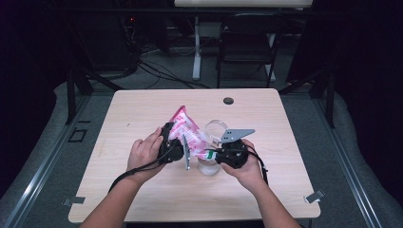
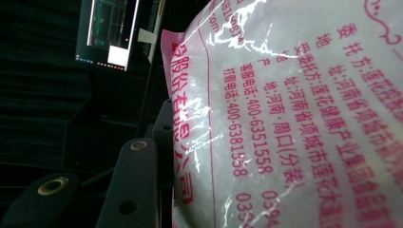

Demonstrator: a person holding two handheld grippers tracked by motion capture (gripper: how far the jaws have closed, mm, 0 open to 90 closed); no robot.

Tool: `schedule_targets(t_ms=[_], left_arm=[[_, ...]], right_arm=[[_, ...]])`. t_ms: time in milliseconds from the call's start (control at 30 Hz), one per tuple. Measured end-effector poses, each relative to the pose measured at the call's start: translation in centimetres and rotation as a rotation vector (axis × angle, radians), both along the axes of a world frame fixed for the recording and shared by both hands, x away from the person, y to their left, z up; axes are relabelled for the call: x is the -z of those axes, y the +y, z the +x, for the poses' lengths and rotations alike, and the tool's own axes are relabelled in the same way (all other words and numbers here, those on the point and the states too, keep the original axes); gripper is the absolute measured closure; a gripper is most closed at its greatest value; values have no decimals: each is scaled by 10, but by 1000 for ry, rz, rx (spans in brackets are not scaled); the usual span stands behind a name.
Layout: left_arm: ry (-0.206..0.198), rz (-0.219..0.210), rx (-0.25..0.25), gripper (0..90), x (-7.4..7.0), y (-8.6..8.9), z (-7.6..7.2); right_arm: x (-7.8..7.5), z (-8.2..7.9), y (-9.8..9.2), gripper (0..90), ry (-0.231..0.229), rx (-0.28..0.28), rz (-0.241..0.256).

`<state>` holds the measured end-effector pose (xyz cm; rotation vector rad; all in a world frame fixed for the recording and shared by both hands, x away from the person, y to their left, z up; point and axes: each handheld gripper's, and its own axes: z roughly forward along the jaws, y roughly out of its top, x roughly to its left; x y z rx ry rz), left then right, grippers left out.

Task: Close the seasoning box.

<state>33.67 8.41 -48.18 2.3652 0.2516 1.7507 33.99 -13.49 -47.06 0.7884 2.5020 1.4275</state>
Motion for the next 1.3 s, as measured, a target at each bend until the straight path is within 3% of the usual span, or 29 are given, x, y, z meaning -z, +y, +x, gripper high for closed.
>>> schedule_targets(t_ms=[533,1300], left_arm=[[-29,27,14,601,-3,-3,-3],[-35,32,18,607,-7,-4,-3]], right_arm=[[1,1,-2,900,5,7,4],[2,2,-3,900,10,8,9]])
